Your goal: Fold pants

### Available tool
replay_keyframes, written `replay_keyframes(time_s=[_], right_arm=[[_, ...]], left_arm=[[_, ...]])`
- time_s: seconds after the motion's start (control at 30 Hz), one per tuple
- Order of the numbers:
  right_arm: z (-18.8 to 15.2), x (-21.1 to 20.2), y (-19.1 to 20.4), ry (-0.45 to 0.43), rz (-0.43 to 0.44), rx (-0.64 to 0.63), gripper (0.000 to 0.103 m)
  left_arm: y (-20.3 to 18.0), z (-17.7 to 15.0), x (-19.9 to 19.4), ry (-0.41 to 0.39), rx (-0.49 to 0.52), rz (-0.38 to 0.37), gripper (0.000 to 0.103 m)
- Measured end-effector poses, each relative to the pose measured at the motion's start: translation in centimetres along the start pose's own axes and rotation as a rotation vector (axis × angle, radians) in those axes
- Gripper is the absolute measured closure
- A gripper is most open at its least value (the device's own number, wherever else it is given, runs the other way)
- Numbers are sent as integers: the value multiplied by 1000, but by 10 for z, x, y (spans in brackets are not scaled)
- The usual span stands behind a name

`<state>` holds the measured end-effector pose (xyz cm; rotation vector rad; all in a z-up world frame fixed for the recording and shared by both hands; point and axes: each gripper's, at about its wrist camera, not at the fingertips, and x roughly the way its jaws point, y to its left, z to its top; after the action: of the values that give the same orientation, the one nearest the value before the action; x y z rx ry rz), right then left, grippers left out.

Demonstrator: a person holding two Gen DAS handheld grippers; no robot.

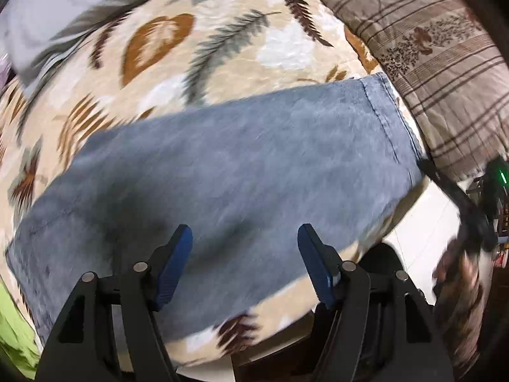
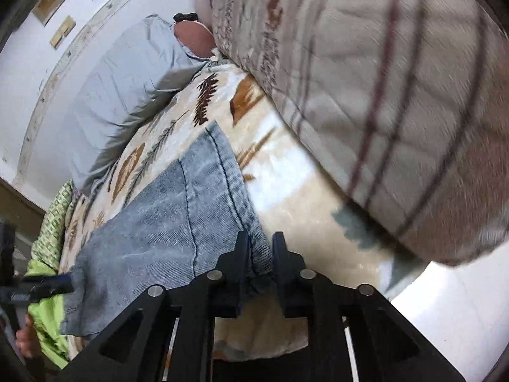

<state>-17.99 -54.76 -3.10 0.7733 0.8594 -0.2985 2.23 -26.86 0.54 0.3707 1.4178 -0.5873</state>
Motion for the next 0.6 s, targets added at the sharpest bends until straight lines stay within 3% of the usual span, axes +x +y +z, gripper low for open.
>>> replay_keyframes(time_s=[0.03,0.1,0.13,0.33,0.6], right_arm=[[-2,-8,-4,-20,31,27,78],[-11,-19,-10,-45,86,73,58],[-17,-20,-11,-40,104,85,56],[-42,3,-20,26,181,151,56],[-56,10,-32,24,285,244,56]], left_arm=[[-7,12,4,10,4,-7,35],[-19,32,8,20,21,-22,35],[-27,42,10,24,34,-23,35],[-79,97,29,56,142,-65,35],[-121,159,61,87,215,-106,33]])
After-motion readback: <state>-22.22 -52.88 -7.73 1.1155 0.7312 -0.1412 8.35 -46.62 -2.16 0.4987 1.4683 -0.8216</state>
